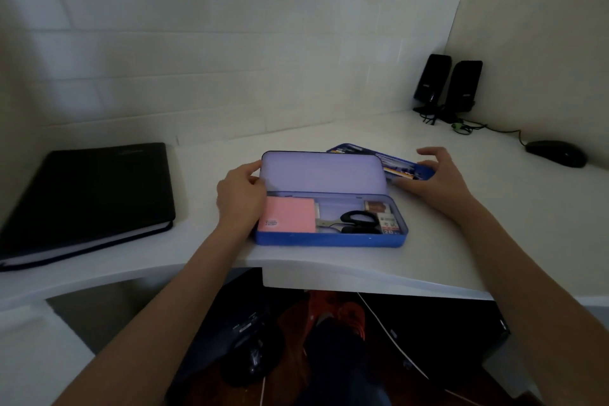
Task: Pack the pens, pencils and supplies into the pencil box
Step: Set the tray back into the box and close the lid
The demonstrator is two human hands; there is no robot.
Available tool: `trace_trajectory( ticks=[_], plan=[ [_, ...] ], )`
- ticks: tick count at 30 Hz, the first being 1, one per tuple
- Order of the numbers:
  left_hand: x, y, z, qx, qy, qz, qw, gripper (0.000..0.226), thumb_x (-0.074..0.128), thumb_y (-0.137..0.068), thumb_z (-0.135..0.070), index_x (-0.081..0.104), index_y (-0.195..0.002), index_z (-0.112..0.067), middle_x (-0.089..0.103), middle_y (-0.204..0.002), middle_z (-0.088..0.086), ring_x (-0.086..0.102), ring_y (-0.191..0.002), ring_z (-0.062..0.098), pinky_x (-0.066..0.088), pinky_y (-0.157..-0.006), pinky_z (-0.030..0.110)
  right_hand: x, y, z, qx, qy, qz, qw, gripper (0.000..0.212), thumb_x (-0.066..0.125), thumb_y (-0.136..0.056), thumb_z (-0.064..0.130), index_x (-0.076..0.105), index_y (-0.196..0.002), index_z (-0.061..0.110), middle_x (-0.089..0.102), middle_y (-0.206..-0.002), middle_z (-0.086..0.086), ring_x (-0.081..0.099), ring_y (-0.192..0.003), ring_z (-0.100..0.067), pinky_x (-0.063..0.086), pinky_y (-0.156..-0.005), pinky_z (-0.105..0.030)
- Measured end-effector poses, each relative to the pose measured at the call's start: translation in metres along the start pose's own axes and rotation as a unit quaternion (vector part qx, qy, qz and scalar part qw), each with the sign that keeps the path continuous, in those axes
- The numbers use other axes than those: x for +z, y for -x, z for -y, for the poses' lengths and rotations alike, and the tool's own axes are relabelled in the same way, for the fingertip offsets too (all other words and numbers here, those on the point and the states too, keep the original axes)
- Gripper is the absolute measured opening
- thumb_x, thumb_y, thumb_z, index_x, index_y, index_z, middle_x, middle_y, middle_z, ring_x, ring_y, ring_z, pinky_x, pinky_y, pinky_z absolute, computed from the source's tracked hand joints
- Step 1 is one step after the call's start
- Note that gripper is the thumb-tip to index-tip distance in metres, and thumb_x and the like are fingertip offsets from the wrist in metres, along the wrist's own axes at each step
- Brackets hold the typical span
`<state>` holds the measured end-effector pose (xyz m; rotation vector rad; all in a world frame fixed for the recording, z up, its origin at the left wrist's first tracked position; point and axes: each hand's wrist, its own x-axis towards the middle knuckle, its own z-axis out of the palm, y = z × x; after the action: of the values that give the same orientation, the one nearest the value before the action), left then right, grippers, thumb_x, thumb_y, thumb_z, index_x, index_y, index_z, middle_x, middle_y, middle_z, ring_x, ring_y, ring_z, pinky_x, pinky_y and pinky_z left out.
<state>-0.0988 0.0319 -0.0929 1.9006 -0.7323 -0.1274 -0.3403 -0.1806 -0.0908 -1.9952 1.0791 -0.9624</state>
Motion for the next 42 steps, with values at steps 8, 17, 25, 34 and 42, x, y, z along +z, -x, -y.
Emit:
trace_trajectory(
  ticks=[8,17,25,34,42],
  plan=[
    [-0.002,-0.029,0.007,-0.077,-0.026,-0.044,0.996,0.042,0.045,-0.086,-0.017,0.059,-0.124,-0.027,0.066,-0.12,0.009,0.059,-0.108,0.033,0.046,-0.096,0.045,-0.006,0.0,0.002,0.025,-0.034,-0.08,0.996,0.074,0.082,-0.064,0.029,0.041,-0.125,0.021,0.055,-0.122,-0.005,0.057,-0.091,-0.016,0.045,-0.076,-0.029],
    [0.002,-0.05,0.002,-0.071,-0.014,0.013,0.997,0.048,0.045,-0.079,-0.014,0.061,-0.12,-0.031,0.068,-0.117,0.006,0.059,-0.108,0.03,0.045,-0.098,0.043,0.001,0.014,0.033,-0.061,-0.1,0.062,0.991,0.069,0.083,-0.064,0.017,0.046,-0.122,0.023,0.059,-0.118,0.007,0.06,-0.094,0.011,0.05,-0.072,-0.009],
    [0.007,-0.057,0.004,-0.057,0.088,0.116,0.988,0.024,0.049,-0.076,-0.035,0.066,-0.092,-0.042,0.066,-0.098,-0.008,0.06,-0.111,0.023,0.042,-0.104,0.049,0.019,0.026,0.043,-0.095,-0.054,0.218,0.97,0.08,0.08,-0.048,0.041,0.047,-0.121,0.033,0.054,-0.127,0.013,0.053,-0.117,-0.004,0.052,-0.089,-0.024],
    [0.007,-0.048,-0.007,-0.019,0.133,0.152,0.979,0.048,0.054,-0.071,-0.015,0.06,-0.107,-0.045,0.071,-0.089,-0.001,0.065,-0.085,0.023,0.048,-0.096,0.045,0.025,0.028,0.039,-0.135,0.084,0.288,0.944,0.081,0.071,-0.065,0.058,0.035,-0.136,0.04,0.037,-0.135,0.012,0.037,-0.127,-0.01,0.035,-0.105,-0.028],
    [0.007,-0.046,-0.012,-0.027,0.185,0.194,0.963,0.058,0.038,-0.086,0.011,0.049,-0.132,-0.023,0.063,-0.086,-0.006,0.061,-0.072,0.011,0.05,-0.056,0.013,0.027,0.025,0.038,-0.152,0.108,0.266,0.946,0.074,0.065,-0.059,0.066,0.044,-0.125,0.04,0.037,-0.135,0.011,0.032,-0.13,-0.008,0.028,-0.107,-0.026]
  ],
)
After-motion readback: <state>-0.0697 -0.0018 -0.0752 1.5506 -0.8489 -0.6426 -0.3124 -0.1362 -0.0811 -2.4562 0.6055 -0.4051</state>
